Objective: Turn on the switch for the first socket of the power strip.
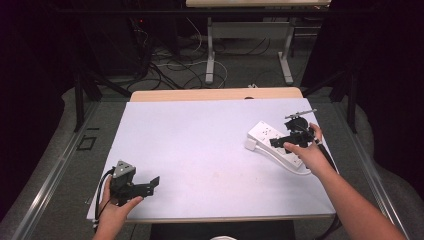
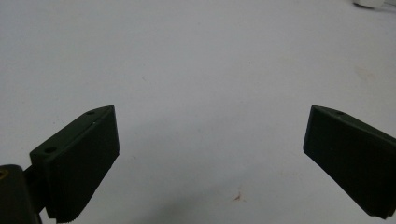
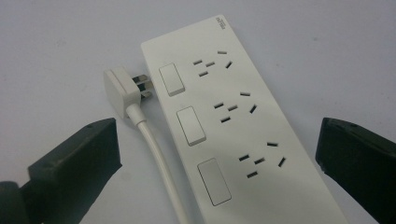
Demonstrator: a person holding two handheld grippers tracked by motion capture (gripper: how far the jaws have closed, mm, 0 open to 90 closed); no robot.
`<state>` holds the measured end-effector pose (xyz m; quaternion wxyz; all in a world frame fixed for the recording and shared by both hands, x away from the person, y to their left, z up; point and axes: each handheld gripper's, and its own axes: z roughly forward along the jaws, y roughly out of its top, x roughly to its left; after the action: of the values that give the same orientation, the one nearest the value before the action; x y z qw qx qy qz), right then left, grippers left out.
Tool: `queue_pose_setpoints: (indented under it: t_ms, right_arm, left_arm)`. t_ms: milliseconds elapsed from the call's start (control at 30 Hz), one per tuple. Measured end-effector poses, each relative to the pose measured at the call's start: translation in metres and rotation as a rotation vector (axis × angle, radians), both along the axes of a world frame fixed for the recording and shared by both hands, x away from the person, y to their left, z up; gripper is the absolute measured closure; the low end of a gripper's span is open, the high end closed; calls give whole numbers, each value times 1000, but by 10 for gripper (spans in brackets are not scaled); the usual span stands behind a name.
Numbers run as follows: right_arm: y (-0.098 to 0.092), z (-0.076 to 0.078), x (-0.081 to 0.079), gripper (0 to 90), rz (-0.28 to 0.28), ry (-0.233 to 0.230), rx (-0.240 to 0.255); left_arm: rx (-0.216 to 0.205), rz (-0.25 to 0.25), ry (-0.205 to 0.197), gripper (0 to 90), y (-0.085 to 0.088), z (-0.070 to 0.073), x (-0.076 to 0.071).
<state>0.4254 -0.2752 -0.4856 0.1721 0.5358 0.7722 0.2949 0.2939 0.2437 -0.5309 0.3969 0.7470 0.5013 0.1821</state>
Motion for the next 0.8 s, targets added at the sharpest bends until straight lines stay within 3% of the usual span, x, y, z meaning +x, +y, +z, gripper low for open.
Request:
queue_pose_setpoints:
  t_ms: [533,800]
  right_arm:
    - [15,13,-18,0,63,-35,26]
    - [22,18,-30,0,99,-81,26]
  left_arm:
    - [-1,1,-5,33,0,0,0]
    - [-2,8,-17,33,0,0,0]
